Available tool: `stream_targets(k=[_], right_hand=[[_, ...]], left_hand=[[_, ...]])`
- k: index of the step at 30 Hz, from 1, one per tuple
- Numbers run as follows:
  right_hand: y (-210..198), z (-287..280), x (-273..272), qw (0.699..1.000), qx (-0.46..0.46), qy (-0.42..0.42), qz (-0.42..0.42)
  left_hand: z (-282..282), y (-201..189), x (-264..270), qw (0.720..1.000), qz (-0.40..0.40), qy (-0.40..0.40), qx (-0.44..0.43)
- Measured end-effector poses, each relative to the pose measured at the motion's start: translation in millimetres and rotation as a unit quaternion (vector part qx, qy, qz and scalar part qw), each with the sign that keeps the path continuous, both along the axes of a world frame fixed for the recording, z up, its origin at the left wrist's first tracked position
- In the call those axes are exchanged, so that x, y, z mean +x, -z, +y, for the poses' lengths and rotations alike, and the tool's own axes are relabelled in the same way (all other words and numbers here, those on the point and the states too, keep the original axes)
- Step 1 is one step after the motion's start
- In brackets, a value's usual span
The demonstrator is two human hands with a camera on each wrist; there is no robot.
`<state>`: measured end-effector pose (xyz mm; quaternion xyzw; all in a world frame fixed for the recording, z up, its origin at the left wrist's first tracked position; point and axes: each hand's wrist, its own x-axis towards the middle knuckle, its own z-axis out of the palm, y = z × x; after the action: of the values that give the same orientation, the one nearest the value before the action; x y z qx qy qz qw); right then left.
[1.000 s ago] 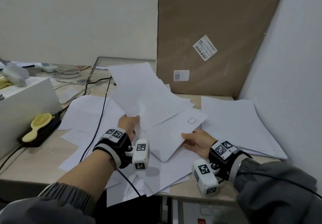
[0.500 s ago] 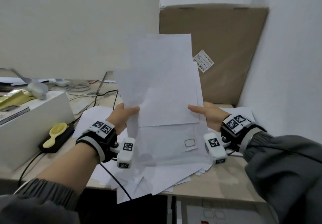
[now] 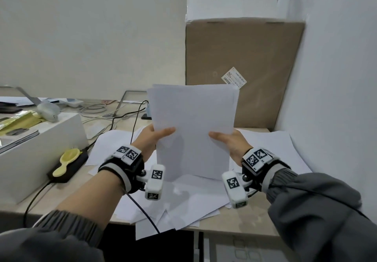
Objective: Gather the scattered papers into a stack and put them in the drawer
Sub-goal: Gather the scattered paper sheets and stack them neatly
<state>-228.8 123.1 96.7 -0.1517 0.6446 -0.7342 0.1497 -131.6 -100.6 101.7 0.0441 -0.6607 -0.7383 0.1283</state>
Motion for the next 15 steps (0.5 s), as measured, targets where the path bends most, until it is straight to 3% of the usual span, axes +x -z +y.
stream_targets(k=[4, 8, 12, 15], right_hand=[[-0.8, -1.2, 2.6, 0.999, 0.03, -0.014, 0.022], [25.1, 6.7, 3.2, 0.996, 0.089, -0.019, 0.006], [48.6, 30.6, 2.3, 0.98, 0.189, -0.054, 0.0], [57.2, 51.1, 0.6, 0.976, 0.215, -0.015, 0.013]], left_hand=[[0.7, -1.7, -4.2, 1.0, -0.025, -0.001, -0.002], [8.4, 30.8, -8.8, 0.995, -0.097, -0.034, -0.005], [22.7, 45.5, -19.7, 0.989, -0.104, -0.105, 0.017], [33.0, 37.3, -30.7, 0.989, -0.1, -0.107, 0.026]])
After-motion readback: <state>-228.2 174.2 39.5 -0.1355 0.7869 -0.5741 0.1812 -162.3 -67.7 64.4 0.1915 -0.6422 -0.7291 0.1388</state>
